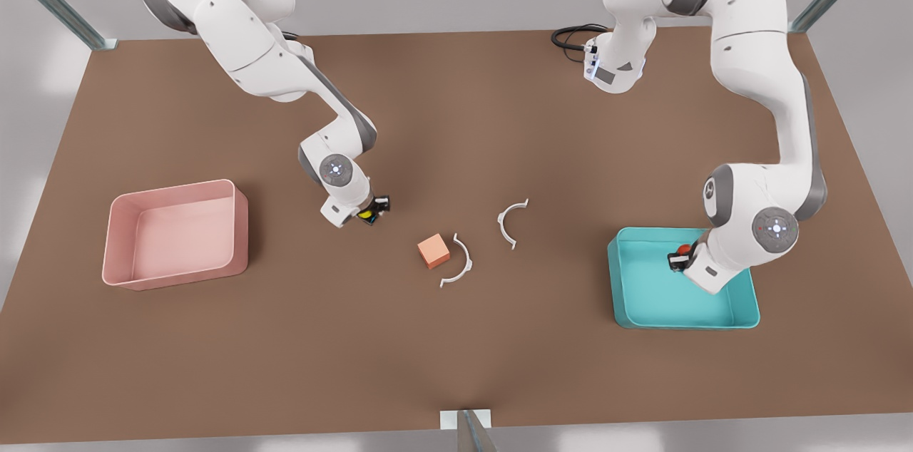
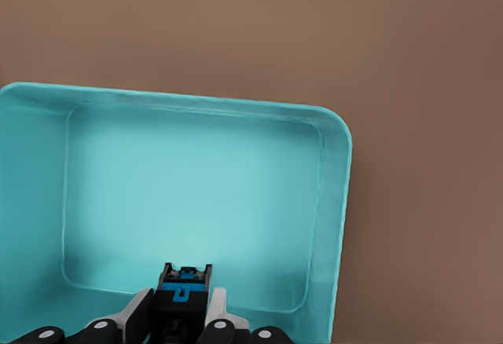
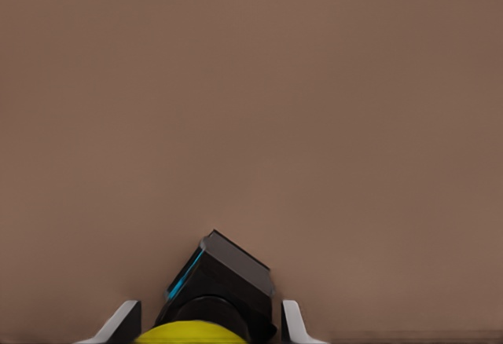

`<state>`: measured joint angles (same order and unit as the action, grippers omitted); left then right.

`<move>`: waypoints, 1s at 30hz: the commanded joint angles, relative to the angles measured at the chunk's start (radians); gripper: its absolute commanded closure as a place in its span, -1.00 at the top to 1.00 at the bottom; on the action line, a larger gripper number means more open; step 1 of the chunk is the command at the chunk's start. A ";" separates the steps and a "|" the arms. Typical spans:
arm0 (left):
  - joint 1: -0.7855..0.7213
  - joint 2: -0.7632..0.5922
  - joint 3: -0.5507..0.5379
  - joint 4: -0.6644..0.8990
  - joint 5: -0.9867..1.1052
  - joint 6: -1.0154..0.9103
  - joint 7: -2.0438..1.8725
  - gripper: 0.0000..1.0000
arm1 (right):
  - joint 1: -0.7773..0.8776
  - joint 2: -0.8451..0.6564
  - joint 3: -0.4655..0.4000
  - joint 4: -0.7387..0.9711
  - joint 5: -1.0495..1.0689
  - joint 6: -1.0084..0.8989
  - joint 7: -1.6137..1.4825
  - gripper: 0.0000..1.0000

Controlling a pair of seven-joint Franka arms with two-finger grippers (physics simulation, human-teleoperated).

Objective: Place the red button in the blue storage box with the left arm, and place the yellow button in the pink storage box with the right arm

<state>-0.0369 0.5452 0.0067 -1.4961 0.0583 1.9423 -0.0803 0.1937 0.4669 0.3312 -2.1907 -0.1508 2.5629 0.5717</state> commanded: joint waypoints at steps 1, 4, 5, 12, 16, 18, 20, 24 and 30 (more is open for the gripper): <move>0.009 0.048 0.001 0.022 0.005 -0.006 0.385 0.01 | 0.001 -0.001 0.000 0.003 -0.003 0.005 0.020 0.29; 0.008 0.101 0.001 0.033 0.002 0.043 0.384 0.01 | 0.001 -0.001 0.000 0.009 -0.007 0.006 0.019 -0.10; 0.008 0.117 0.001 0.033 0.001 0.046 0.384 0.01 | 0.001 -0.001 0.000 0.009 -0.007 0.006 0.019 -0.15; -0.005 0.052 -0.002 0.036 -0.002 0.000 0.332 1.00 | -0.062 -0.085 0.002 0.124 -0.009 -0.139 -0.036 -0.15; -0.018 -0.217 -0.005 0.040 -0.045 -0.187 0.211 1.00 | -0.203 -0.155 0.000 0.140 -0.007 -0.188 -0.256 -0.15; -0.066 -0.270 0.002 0.119 -0.040 -0.296 0.130 1.00 | -0.272 -0.169 0.006 0.175 -0.009 -0.257 -0.355 -0.15; -0.104 -0.329 0.013 0.119 0.031 -0.324 0.070 1.00 | -0.336 -0.180 0.005 0.204 -0.009 -0.319 -0.449 -0.14; -0.110 -0.355 0.007 0.119 0.028 -0.336 0.073 1.00 | -0.511 -0.195 0.005 0.209 -0.009 -0.339 -0.653 -0.14; -0.117 -0.341 0.009 0.114 0.023 -0.338 0.076 1.00 | -0.760 -0.231 0.008 0.173 -0.006 -0.354 -0.958 -0.14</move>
<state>-0.1523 0.2044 0.0146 -1.3815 0.0806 1.6351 0.0493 -0.5508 0.2399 0.3396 -2.0191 -0.1388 2.2498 0.1229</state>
